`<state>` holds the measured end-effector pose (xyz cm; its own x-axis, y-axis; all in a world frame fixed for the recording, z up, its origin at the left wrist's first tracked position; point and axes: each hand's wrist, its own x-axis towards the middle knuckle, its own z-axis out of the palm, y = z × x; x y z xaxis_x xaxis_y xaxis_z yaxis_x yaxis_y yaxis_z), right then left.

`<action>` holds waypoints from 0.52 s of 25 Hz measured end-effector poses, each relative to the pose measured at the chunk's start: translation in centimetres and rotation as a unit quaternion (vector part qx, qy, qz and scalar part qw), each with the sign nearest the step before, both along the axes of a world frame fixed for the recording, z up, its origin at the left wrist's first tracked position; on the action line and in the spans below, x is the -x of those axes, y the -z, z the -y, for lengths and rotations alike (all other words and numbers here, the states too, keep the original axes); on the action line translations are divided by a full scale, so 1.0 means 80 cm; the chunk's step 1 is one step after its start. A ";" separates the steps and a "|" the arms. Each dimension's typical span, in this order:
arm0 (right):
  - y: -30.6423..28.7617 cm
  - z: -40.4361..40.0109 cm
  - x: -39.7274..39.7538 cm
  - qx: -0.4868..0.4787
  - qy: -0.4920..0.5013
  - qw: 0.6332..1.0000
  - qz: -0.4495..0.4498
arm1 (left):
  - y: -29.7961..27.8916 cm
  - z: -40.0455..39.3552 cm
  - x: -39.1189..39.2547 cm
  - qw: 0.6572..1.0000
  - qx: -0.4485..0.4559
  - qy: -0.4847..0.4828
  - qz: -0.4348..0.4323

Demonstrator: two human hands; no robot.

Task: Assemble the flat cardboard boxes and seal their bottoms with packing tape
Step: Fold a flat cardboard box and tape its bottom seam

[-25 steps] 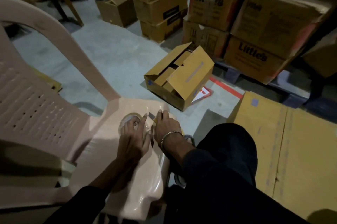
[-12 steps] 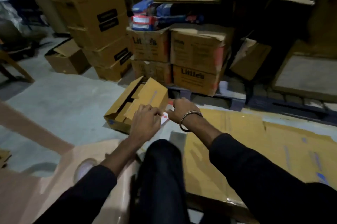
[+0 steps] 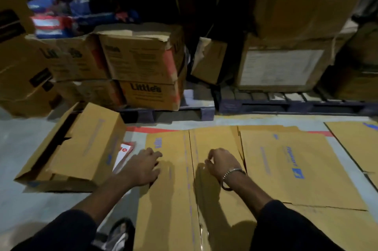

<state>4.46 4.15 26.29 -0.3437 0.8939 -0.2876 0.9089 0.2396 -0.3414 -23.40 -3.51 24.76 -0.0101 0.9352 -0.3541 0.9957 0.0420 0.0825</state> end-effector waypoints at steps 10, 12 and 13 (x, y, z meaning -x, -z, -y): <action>0.068 -0.138 0.117 -0.082 -0.071 0.994 -0.008 | 0.042 -0.133 0.015 0.997 -0.022 0.063 0.033; 0.089 -0.154 0.124 -0.102 -0.083 0.991 -0.011 | 0.050 -0.142 0.030 0.996 -0.057 0.051 0.035; 0.100 -0.156 0.126 -0.098 -0.092 0.991 -0.009 | 0.054 -0.147 0.036 0.995 -0.070 0.053 0.043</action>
<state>-5.58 16.65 18.30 -0.5095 0.8537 -0.1072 0.8377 0.4638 -0.2883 -26.24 8.28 20.42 0.1154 0.9695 -0.2161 0.9831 -0.0803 0.1646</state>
